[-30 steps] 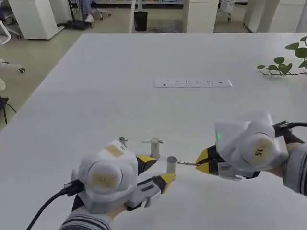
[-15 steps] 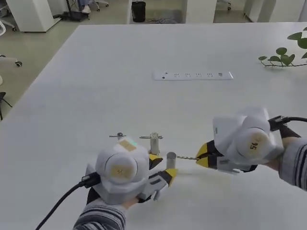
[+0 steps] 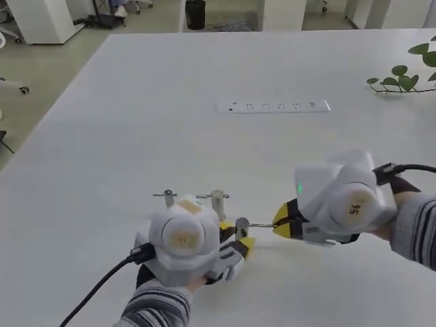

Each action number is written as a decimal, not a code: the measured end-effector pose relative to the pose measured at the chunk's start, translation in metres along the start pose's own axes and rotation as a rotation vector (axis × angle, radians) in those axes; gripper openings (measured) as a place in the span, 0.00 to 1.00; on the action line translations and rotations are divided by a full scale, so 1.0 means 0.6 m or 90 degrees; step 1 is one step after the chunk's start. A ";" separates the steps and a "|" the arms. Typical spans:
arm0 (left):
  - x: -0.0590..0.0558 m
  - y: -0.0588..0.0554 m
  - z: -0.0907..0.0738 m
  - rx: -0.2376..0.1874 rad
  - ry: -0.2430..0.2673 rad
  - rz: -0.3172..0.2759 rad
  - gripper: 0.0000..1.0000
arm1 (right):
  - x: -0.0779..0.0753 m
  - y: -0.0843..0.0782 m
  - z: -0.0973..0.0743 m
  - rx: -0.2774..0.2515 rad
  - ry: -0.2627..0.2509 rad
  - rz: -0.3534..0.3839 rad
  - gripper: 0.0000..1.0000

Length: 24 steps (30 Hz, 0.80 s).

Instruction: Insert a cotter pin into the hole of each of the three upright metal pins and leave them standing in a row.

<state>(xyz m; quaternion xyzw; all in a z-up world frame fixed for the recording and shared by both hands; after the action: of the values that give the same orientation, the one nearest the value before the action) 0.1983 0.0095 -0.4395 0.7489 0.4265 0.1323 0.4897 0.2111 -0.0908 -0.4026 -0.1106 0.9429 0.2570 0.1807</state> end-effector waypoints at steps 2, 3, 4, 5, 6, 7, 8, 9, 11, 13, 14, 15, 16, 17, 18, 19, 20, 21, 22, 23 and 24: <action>0.000 -0.002 0.003 0.001 0.000 0.001 0.13 | 0.000 0.001 -0.001 0.001 0.002 -0.003 0.00; 0.001 -0.002 0.003 0.000 0.003 0.003 0.12 | 0.000 0.002 -0.001 0.001 0.003 -0.004 0.00; 0.001 -0.003 0.004 0.000 0.004 0.004 0.11 | -0.001 0.003 -0.002 0.001 0.004 -0.005 0.00; 0.001 -0.002 0.005 -0.001 0.005 0.005 0.11 | -0.001 0.004 -0.002 0.001 0.004 -0.007 0.00; 0.002 -0.002 0.006 -0.002 0.006 0.004 0.11 | -0.001 0.005 -0.003 0.000 0.006 -0.008 0.00; 0.002 -0.002 0.006 -0.002 0.005 0.004 0.11 | -0.001 0.007 -0.003 -0.001 0.008 -0.010 0.00; 0.002 -0.003 0.006 -0.002 0.005 0.005 0.11 | -0.001 0.009 -0.003 -0.003 0.009 -0.011 0.00; 0.002 -0.003 0.007 -0.003 0.005 0.006 0.11 | -0.002 0.011 -0.003 -0.004 0.009 -0.011 0.00; 0.002 -0.005 0.007 -0.006 0.007 0.004 0.11 | -0.002 0.017 -0.002 -0.009 0.009 -0.011 0.00; 0.001 -0.007 0.007 -0.010 0.010 0.002 0.11 | -0.003 0.020 0.000 -0.009 0.009 -0.015 0.00; 0.001 -0.008 0.007 -0.013 0.012 0.004 0.10 | -0.003 0.021 0.001 -0.009 0.010 -0.014 0.00; 0.000 -0.009 0.008 -0.016 0.015 0.005 0.10 | -0.004 0.023 0.003 -0.010 0.010 -0.012 0.00; 0.000 -0.010 0.008 -0.018 0.017 0.005 0.10 | -0.004 0.024 0.004 -0.011 0.010 -0.011 0.00; 0.000 -0.011 0.008 -0.020 0.020 0.003 0.10 | -0.004 0.025 0.005 -0.011 0.011 -0.010 0.00; 0.001 -0.011 0.009 -0.022 0.020 0.001 0.10 | -0.004 0.026 0.005 -0.011 0.011 -0.010 0.00; 0.001 -0.011 0.009 -0.024 0.021 -0.002 0.10 | -0.004 0.027 0.006 -0.011 0.011 -0.010 0.00; 0.001 -0.012 0.009 -0.024 0.021 -0.005 0.10 | -0.004 0.028 0.007 -0.011 0.011 -0.010 0.00; 0.001 -0.012 0.009 -0.025 0.022 -0.006 0.10 | -0.005 0.028 0.007 -0.012 0.012 -0.011 0.00; 0.001 -0.013 0.009 -0.026 0.023 -0.005 0.10 | -0.006 0.029 0.008 -0.011 0.012 -0.012 0.00; 0.002 -0.013 0.010 -0.027 0.024 -0.006 0.10 | -0.007 0.030 0.008 -0.010 0.013 -0.013 0.00; 0.002 -0.013 0.010 -0.028 0.025 -0.008 0.10 | -0.007 0.031 0.009 -0.010 0.013 -0.014 0.00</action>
<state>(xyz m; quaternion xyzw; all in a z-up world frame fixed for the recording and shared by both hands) 0.1988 0.0078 -0.4496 0.7323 0.4381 0.1532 0.4983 0.2110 -0.0719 -0.3970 -0.1248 0.9414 0.2616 0.1726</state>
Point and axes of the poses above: the centre of the closed fingertips' face, and the gripper's own axes: z roughly forward along the fingers, x roughly to its left, y roughly out of its top, the point moved 6 cm from there along -z, roughly backward along the fingers, and after that the axes turned 8 degrees about -z, right-handed, at the moved point
